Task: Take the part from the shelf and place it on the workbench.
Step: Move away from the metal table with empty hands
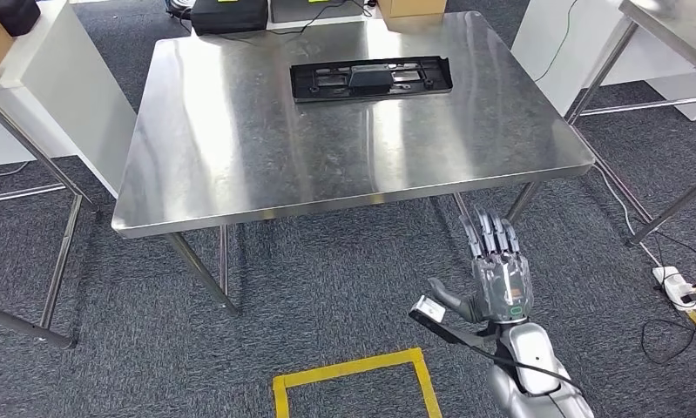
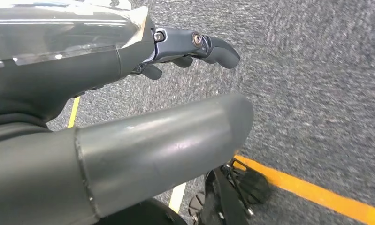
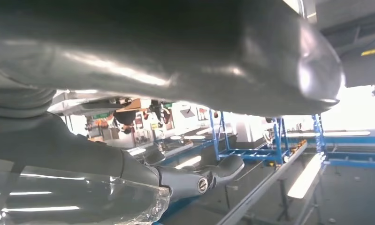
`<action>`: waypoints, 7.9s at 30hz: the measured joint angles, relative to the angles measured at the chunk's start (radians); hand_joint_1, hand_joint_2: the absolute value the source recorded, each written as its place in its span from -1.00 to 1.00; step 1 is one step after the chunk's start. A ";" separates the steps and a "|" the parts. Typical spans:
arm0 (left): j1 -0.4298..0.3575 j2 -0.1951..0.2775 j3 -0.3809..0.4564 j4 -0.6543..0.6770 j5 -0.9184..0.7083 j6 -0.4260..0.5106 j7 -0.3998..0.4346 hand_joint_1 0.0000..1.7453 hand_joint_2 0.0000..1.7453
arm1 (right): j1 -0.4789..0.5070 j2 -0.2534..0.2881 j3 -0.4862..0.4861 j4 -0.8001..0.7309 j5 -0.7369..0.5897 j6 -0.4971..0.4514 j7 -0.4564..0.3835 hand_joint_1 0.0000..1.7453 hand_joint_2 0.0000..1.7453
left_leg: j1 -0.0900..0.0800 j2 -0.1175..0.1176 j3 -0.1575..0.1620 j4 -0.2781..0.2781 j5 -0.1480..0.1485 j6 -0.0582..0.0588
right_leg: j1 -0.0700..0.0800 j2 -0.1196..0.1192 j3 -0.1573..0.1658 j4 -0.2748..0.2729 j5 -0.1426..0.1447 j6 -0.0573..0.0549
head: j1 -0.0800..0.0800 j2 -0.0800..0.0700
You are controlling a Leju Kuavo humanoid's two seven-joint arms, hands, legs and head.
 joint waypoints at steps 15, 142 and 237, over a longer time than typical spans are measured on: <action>-0.001 -0.033 0.002 0.000 -0.001 0.063 0.048 -1.00 -1.00 | 0.314 -0.087 0.004 -0.137 -0.250 -0.010 0.041 -1.00 -1.00 | -0.008 0.008 -0.038 -0.103 0.086 0.046 | -0.009 0.006 0.050 0.105 -0.090 0.062 | 0.013 0.000; -0.003 0.040 -0.041 0.000 -0.016 -0.080 0.267 -1.00 -1.00 | 0.067 0.323 -0.615 1.165 0.201 0.654 0.375 -1.00 -1.00 | -0.007 -0.133 -0.031 -0.094 0.072 0.009 | 0.000 0.073 0.080 0.001 -0.088 0.010 | 0.005 0.000; 0.004 0.076 0.099 0.013 -0.079 -0.081 0.279 -1.00 -1.00 | 0.047 0.330 -0.461 1.177 0.181 0.662 0.372 -1.00 -1.00 | -0.003 -0.080 -0.055 -0.038 0.038 -0.015 | -0.007 0.033 0.086 0.009 -0.083 -0.013 | -0.004 0.000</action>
